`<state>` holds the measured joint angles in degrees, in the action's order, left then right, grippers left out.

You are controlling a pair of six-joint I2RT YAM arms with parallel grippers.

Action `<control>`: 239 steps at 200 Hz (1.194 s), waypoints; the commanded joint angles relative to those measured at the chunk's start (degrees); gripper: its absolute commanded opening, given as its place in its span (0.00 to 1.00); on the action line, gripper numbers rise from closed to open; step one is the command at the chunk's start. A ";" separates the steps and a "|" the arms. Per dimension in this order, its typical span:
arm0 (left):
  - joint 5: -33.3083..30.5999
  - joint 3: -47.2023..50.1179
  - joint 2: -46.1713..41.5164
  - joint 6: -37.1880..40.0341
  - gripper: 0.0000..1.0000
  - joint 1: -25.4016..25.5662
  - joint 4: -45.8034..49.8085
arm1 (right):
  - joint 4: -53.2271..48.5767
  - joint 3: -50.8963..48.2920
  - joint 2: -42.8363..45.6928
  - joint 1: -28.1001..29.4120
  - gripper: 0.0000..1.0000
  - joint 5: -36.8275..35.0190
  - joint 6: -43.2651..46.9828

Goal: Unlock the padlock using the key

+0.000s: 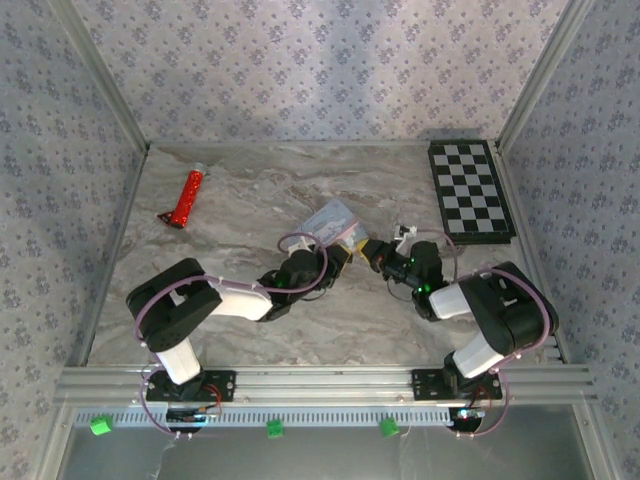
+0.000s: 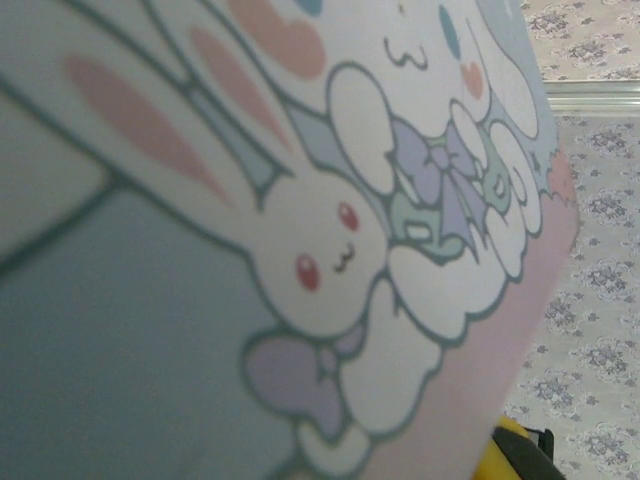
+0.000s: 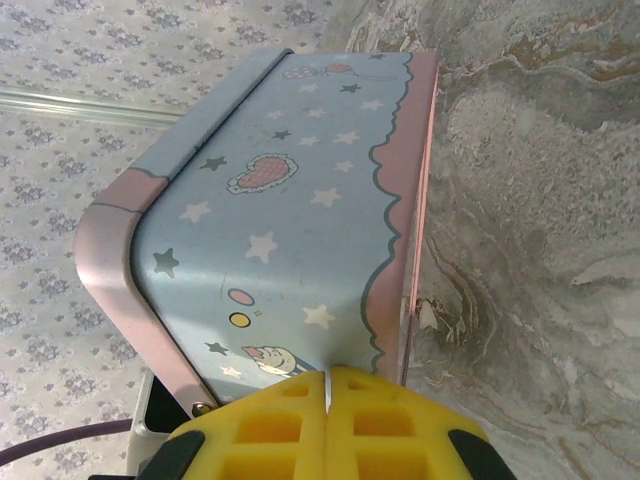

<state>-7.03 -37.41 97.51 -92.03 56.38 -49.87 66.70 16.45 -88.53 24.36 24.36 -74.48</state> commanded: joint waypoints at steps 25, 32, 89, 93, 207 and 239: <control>8.31 -1.68 -2.33 0.21 0.00 1.82 -11.82 | 1.33 -2.74 8.04 11.12 0.00 -7.15 0.66; 8.10 -1.63 -2.33 0.04 0.00 1.55 -12.19 | 0.01 -3.09 9.42 12.43 0.00 -9.49 1.06; 6.24 -2.02 -1.07 -2.60 0.00 1.10 -16.90 | -10.65 -4.48 20.61 22.45 0.00 -26.58 3.43; 6.16 -2.10 -0.95 -2.96 0.00 1.10 -17.31 | -11.18 -4.49 21.20 22.95 0.00 -27.45 3.61; 4.60 -3.50 -1.37 -4.61 0.00 1.36 -16.63 | -5.79 -3.28 16.34 28.42 0.00 -30.79 2.44; 6.06 -3.41 -1.90 -3.86 0.00 1.54 -16.32 | -7.34 -4.29 17.95 23.33 0.00 -26.36 1.88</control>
<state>-7.40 -36.12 96.88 -96.75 55.72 -56.77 57.65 11.07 -71.68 49.74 -13.39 -72.12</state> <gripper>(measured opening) 0.153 0.052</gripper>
